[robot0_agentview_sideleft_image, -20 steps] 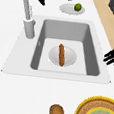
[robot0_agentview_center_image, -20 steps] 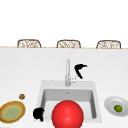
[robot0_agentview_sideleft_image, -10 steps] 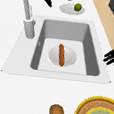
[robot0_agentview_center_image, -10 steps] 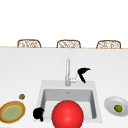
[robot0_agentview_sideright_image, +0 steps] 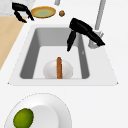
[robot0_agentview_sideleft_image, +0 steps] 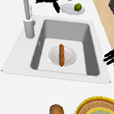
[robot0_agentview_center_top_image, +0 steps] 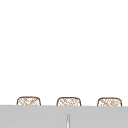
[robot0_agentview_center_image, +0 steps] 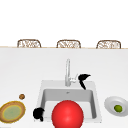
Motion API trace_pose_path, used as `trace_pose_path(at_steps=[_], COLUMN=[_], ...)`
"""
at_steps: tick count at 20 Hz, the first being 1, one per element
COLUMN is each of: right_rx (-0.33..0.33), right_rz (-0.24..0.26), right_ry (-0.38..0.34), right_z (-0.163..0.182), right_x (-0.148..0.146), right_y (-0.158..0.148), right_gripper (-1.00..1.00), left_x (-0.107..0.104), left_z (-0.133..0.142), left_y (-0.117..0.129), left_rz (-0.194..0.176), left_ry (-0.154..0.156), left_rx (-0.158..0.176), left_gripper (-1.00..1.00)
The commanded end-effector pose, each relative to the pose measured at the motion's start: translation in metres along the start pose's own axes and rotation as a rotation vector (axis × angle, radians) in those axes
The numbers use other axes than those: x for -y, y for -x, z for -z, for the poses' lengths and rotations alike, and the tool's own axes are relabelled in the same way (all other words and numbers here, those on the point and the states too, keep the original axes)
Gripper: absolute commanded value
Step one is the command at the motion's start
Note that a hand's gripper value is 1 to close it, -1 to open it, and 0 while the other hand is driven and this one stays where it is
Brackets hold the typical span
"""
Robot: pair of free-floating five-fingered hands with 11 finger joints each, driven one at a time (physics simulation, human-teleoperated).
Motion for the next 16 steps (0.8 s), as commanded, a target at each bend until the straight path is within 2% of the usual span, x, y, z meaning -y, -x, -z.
trace_pose_path(at_steps=[1, 6, 9, 12, 16], right_rx=[0.083, 0.159, 0.227, 0.261, 0.325], right_rz=[0.041, 0.044, 0.066, 0.024, 0.027], right_ry=[0.006, 0.003, 0.002, -0.078, -0.161], right_z=[-0.01, -0.029, -0.033, -0.033, -0.038], right_x=[-0.01, -0.021, -0.033, -0.04, -0.04], right_y=[0.011, 0.026, 0.025, 0.025, 0.025], right_gripper=[-1.0, -1.0, -1.0, -1.0, -1.0], left_x=[0.0, 0.0, 0.0, 0.0, 0.0], left_z=[0.0, 0.0, 0.0, 0.0, 0.0], left_y=[0.0, 0.0, 0.0, 0.0, 0.0], left_rz=[0.0, 0.0, 0.0, 0.0, 0.0], left_ry=[0.0, 0.0, 0.0, 0.0, 0.0], left_rx=[0.0, 0.0, 0.0, 0.0, 0.0], left_gripper=[0.0, 0.0, 0.0, 0.0, 0.0])
